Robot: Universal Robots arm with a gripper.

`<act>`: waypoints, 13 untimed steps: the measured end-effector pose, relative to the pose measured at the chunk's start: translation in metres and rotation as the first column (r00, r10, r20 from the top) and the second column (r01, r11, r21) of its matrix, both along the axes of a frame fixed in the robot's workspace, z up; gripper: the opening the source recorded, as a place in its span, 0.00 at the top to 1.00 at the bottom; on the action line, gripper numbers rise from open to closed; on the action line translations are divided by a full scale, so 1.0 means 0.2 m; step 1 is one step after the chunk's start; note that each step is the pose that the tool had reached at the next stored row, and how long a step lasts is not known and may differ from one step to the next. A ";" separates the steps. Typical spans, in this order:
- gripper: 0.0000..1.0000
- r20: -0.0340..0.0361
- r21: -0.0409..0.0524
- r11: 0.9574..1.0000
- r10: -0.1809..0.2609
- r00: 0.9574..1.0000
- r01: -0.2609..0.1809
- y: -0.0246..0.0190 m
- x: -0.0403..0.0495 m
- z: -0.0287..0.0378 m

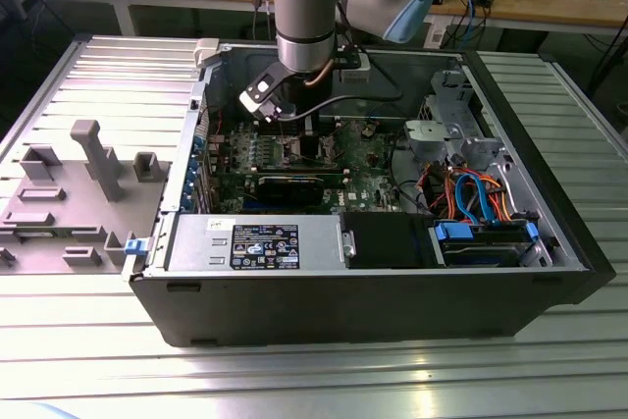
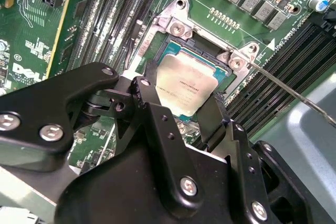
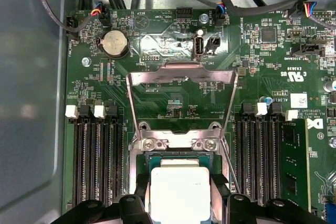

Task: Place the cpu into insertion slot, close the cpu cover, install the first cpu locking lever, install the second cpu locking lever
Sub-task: 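Place the cpu into insertion slot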

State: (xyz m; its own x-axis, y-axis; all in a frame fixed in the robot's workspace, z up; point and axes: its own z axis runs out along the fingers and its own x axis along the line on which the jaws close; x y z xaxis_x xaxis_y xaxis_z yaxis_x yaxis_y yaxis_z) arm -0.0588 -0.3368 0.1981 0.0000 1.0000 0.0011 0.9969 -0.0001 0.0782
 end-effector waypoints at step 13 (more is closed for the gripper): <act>0.38 0.000 0.000 1.000 0.000 1.000 0.000 0.001 0.002 -0.001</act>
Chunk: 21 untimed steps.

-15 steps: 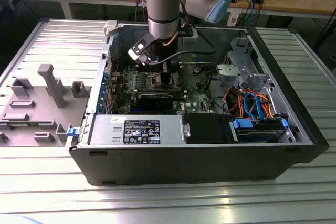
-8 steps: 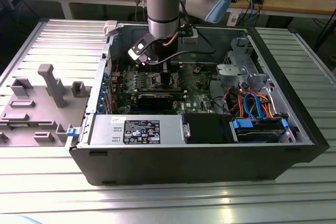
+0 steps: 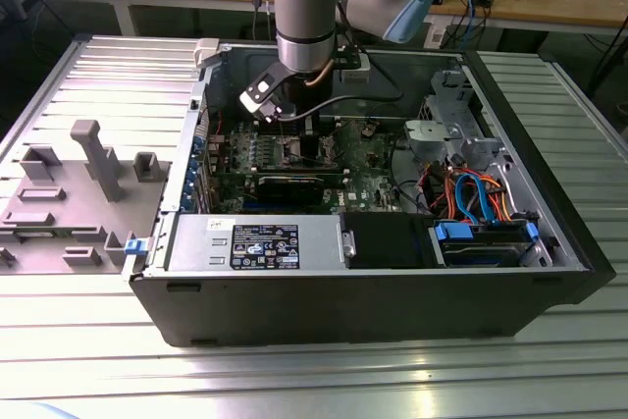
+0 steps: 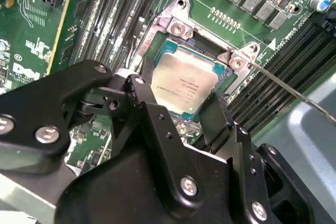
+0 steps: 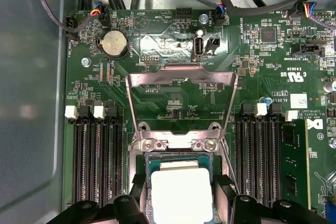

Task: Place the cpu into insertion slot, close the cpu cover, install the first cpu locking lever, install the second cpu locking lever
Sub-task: 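Place the cpu into insertion slot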

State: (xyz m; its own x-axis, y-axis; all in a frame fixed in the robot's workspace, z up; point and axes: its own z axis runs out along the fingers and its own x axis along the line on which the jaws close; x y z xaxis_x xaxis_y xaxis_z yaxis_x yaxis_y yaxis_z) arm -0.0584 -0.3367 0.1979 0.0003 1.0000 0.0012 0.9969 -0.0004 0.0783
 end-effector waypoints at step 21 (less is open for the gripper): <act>0.46 -0.003 0.000 1.000 -0.018 1.000 0.018 0.000 0.009 0.007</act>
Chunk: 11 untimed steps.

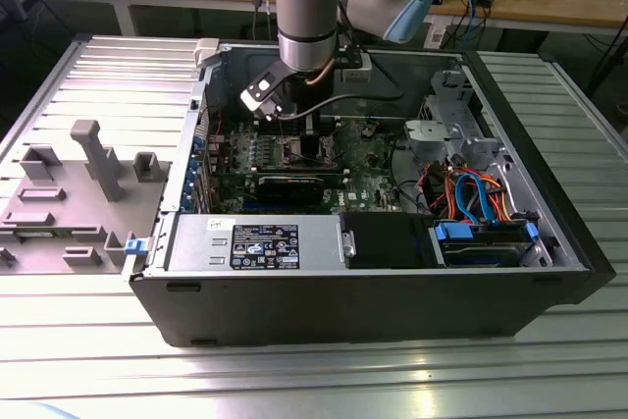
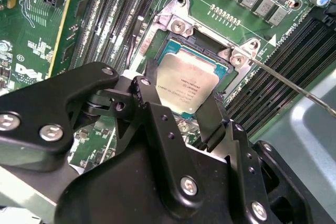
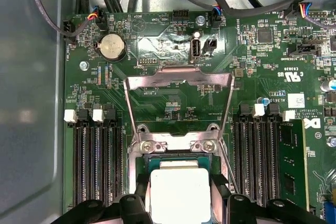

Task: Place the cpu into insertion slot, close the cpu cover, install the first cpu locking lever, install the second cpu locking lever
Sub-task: 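Place the cpu into insertion slot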

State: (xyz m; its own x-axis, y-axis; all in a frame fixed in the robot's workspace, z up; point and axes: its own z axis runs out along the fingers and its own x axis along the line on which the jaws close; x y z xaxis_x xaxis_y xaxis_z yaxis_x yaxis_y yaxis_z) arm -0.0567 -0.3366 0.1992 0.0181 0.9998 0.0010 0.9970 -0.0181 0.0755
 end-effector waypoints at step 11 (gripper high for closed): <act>0.38 0.000 0.000 1.000 -0.002 1.000 0.002 0.000 0.000 -0.005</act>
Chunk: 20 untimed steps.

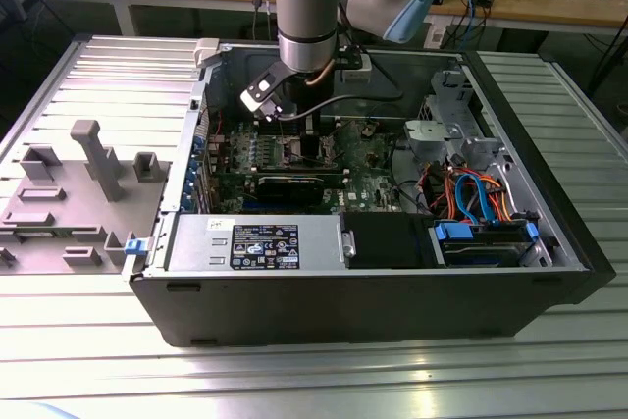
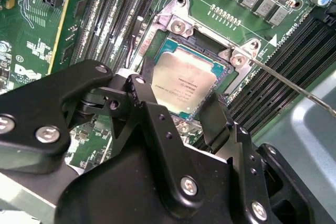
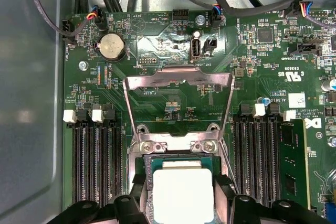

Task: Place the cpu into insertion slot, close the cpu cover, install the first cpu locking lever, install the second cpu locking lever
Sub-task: 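Place the cpu into insertion slot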

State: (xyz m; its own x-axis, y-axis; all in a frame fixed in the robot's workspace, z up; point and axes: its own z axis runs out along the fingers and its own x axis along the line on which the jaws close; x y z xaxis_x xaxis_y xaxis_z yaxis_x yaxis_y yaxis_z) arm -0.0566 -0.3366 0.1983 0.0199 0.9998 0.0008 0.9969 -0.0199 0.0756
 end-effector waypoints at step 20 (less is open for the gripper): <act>0.38 0.000 -0.006 1.000 -0.001 1.000 0.001 0.019 0.003 -0.003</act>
State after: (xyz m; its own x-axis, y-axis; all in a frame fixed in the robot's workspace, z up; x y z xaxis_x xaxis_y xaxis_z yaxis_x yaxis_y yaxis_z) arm -0.0560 -0.3328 0.1977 0.0206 0.9998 -0.0057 0.9969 -0.0201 0.0756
